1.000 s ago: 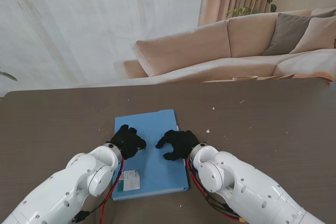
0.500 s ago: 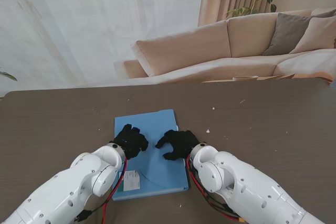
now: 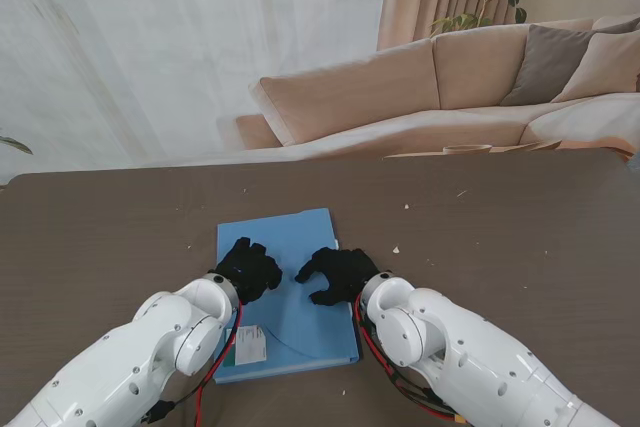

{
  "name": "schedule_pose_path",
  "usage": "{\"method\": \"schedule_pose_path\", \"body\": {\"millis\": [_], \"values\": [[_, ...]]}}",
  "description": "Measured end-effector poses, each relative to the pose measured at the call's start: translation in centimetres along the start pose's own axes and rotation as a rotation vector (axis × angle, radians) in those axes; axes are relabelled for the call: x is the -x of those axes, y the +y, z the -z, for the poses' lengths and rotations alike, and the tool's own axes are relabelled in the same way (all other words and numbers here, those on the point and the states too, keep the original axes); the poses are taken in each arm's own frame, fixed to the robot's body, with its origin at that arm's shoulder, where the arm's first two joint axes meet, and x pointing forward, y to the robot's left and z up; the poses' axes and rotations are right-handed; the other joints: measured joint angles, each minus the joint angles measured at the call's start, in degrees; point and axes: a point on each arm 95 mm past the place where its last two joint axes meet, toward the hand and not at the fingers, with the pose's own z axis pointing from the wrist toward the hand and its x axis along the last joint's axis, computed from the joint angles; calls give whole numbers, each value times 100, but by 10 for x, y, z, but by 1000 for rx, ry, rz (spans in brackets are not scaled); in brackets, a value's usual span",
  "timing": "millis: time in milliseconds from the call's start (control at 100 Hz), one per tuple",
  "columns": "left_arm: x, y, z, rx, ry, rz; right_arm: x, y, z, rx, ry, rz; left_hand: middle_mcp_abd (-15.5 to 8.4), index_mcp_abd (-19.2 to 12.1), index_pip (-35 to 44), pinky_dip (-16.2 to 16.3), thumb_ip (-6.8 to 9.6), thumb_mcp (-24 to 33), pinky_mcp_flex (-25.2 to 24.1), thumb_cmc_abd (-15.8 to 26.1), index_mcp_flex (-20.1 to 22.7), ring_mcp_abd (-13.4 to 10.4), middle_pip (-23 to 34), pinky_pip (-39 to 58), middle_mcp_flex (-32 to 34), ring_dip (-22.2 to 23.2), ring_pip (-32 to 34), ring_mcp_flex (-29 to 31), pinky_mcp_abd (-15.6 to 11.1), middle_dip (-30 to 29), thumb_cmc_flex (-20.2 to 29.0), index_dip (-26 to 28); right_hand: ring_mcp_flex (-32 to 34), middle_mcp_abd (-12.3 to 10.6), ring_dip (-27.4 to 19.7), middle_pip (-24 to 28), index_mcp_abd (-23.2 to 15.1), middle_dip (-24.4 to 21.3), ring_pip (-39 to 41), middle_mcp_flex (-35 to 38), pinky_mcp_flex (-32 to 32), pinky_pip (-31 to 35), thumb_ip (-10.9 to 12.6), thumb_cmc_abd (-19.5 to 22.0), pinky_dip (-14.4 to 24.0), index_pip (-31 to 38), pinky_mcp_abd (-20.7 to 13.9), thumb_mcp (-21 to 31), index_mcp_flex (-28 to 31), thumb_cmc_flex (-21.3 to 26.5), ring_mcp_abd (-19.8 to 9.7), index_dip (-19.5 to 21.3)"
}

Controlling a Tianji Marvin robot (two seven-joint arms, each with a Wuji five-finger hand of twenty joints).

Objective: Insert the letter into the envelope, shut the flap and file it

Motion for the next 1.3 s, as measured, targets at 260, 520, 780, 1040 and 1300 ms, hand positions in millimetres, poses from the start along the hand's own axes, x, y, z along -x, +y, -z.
{"method": "schedule_pose_path", "body": {"millis": [260, 520, 780, 1040, 1300], "values": [[2, 0, 1, -2, 5, -14, -1, 1, 0, -3, -1, -1, 79, -89, -124, 0, 0, -165, 0, 1, 154, 2, 0, -6, -49, 0, 0, -1, 0, 261, 68, -91, -54, 0, 1, 0, 0, 0, -7, 0, -42, -1, 0, 0, 0, 0, 0, 0, 0, 1, -7, 0], [3, 1, 3, -34, 13, -77, -2, 1, 0, -4, -2, -1, 82, -366, -292, 0, 0, -179, -1, 78, 389, 2, 0, -9, -226, 0, 1, -1, 0, 40, 68, -362, -57, 15, 1, 0, 1, 3, -31, 1, -47, -1, 0, 0, 0, 0, 0, -1, 0, 3, -13, 0], [2, 1, 3, -47, 27, -128, -3, 2, 0, -4, -1, -1, 82, -397, -51, 0, 0, -167, 3, -713, 378, 2, 57, 152, -264, 1, 199, -1, 1, -25, -99, -118, -57, 15, 1, 0, 1, 4, -31, 1, -50, -1, 0, 0, 0, 0, 0, -1, 0, 3, -86, 0], [0, 12, -2, -53, 32, -131, -4, 3, 0, -4, -1, 0, 18, -604, 2071, -142, -119, -69, 37, -1133, -203, 2, 240, 512, -499, 1, 459, -1, 68, 129, -182, 2184, -58, 17, -5, 0, 1, 4, -31, 1, -50, -1, 0, 0, 0, 0, 0, -1, 0, 3, -144, 0], [0, 12, -2, -48, 30, -130, -3, 2, 0, -6, -2, 0, 12, -844, 1946, -229, -113, -56, 37, -1120, -537, 2, 317, 520, -612, 1, 461, -1, 68, 133, -264, 2417, -58, 17, -18, 0, 1, 4, -46, 1, -50, -1, 0, -3, 0, 0, 0, -11, 0, 56, -144, 0]]}}
